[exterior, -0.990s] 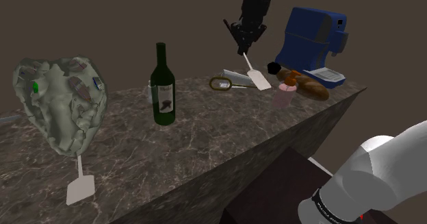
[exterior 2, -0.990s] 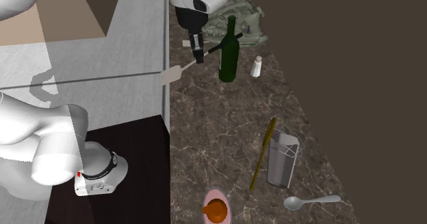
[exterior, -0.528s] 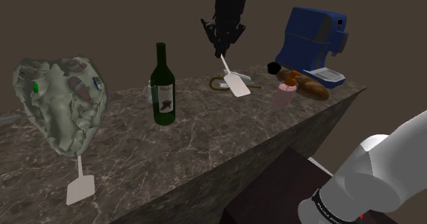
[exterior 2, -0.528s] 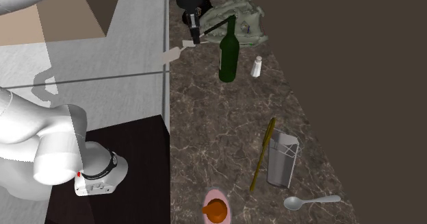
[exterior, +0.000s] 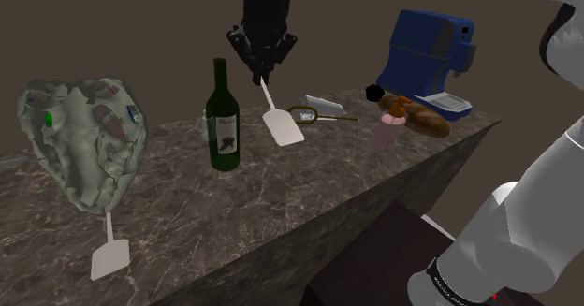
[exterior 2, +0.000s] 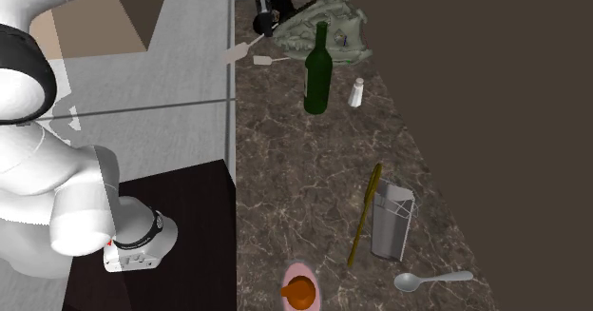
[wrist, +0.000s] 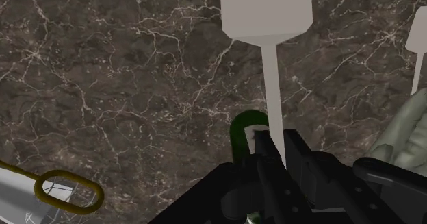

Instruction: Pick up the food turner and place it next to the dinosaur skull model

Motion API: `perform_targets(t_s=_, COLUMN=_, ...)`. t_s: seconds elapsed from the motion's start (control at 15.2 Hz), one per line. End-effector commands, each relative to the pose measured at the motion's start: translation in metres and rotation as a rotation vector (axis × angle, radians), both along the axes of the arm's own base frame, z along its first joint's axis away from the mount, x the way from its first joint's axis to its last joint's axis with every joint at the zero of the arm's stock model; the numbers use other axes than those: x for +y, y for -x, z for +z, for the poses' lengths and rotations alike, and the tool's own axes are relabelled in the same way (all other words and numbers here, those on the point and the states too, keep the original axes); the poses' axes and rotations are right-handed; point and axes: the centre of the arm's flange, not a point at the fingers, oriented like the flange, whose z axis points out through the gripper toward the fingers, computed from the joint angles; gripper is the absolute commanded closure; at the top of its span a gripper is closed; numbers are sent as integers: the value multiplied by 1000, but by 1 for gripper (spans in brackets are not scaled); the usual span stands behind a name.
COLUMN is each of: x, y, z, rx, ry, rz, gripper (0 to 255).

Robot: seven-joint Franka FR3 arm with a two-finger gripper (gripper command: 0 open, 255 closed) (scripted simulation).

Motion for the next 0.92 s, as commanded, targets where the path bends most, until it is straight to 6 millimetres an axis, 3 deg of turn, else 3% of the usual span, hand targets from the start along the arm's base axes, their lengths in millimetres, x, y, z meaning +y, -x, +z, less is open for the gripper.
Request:
perform_targets(t_s=0.0, x=27, y=-2, z=0, rx=0, ry=-1, rz=-2, gripper=255)
perform_targets(t_s=0.46, x=115, y=-11, z=0, rx=0, ry=-1, rz=-2, gripper=255)
perform_targets(t_s=0.86, x=115, y=-11, z=-31, rx=0, ry=-1, rz=-2, gripper=255)
